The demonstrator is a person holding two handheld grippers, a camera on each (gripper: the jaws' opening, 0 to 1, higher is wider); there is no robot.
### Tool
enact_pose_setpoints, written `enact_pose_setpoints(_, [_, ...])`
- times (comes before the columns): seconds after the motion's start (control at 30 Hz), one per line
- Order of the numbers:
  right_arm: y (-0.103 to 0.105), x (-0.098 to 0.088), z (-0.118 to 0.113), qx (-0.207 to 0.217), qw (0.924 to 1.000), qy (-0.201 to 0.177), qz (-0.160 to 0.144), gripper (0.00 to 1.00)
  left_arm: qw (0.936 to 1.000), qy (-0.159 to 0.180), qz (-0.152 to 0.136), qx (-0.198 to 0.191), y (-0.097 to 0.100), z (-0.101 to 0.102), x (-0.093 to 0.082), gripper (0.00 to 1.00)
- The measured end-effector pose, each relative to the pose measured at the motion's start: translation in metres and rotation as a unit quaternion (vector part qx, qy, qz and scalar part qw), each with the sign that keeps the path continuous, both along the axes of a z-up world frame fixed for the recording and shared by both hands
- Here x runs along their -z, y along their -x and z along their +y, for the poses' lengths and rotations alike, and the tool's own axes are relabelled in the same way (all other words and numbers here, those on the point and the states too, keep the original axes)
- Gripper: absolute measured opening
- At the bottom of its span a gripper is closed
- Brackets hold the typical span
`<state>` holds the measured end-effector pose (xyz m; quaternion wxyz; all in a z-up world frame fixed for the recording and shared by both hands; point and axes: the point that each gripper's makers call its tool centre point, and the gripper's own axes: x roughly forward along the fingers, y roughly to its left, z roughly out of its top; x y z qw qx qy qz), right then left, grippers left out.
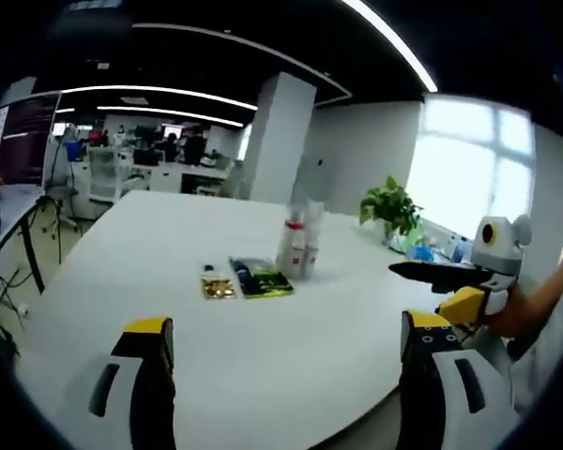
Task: Arrange the skincare products in the storage area until every visible bottle or jar stands upright without overlapping.
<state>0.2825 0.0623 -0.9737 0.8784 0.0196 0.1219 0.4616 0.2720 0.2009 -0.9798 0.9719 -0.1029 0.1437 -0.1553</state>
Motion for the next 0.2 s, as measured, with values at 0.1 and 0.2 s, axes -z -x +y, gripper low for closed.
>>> enact_pose_setpoints(0.1, [0.0,0.005,-0.002,-0.003,0.9997,0.02,-0.015,0.95,0.9994,-0.035,0.004,0.005,0.001,0.014,0.006,0.95])
enact_pose_setpoints(0.2, [0.001,0.007,-0.003,-0.004,0.9995,0.025,-0.021,0.92,0.9982,-0.055,0.025,0.006,0.0,0.023,0.022,0.96])
